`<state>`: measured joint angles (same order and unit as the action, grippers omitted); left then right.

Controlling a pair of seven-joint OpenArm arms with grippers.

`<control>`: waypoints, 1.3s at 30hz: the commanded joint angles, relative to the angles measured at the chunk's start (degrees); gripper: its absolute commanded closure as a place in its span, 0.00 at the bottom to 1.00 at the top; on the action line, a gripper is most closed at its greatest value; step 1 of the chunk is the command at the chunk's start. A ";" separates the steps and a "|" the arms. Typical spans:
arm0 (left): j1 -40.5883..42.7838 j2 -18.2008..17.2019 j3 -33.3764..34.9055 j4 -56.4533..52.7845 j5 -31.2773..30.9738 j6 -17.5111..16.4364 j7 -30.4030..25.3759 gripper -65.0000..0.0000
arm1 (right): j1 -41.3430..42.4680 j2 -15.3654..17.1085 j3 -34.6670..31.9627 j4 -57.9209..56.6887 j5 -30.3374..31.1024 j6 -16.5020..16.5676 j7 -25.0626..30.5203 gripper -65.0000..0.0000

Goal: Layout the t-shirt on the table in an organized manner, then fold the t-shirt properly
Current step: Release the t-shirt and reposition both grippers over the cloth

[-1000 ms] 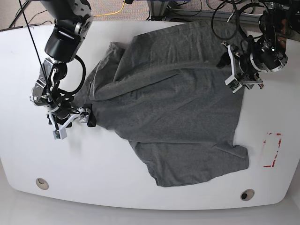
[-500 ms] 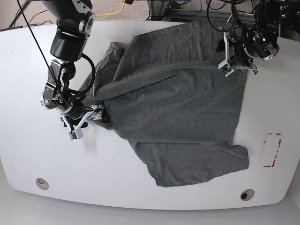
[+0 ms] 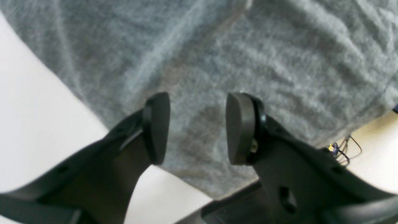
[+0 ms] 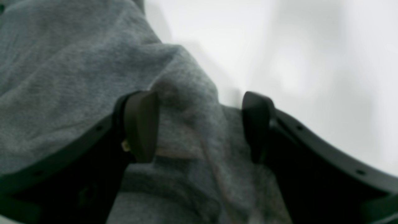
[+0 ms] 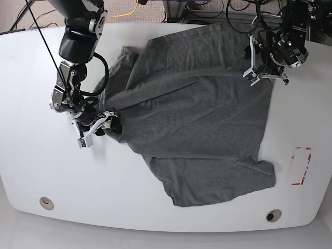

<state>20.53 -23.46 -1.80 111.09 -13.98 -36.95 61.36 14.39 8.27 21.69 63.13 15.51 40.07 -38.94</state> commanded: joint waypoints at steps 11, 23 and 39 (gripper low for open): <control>-3.35 -0.67 -0.09 -0.10 -0.31 -0.02 -0.66 0.59 | -7.84 0.21 0.07 11.28 -0.43 -0.07 -3.66 0.99; -8.80 -0.67 -0.09 -5.90 -0.40 -0.02 -0.66 0.59 | -23.93 -4.45 4.81 31.06 -0.52 -0.07 -7.08 0.94; -7.83 0.12 -0.09 -3.18 -0.84 -0.11 -0.66 0.59 | -30.35 -5.77 5.16 44.78 -0.96 -0.07 -7.35 0.55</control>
<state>12.38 -23.18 -1.06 106.06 -14.59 -36.99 61.25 -16.51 2.24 26.68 105.38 13.67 39.94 -47.77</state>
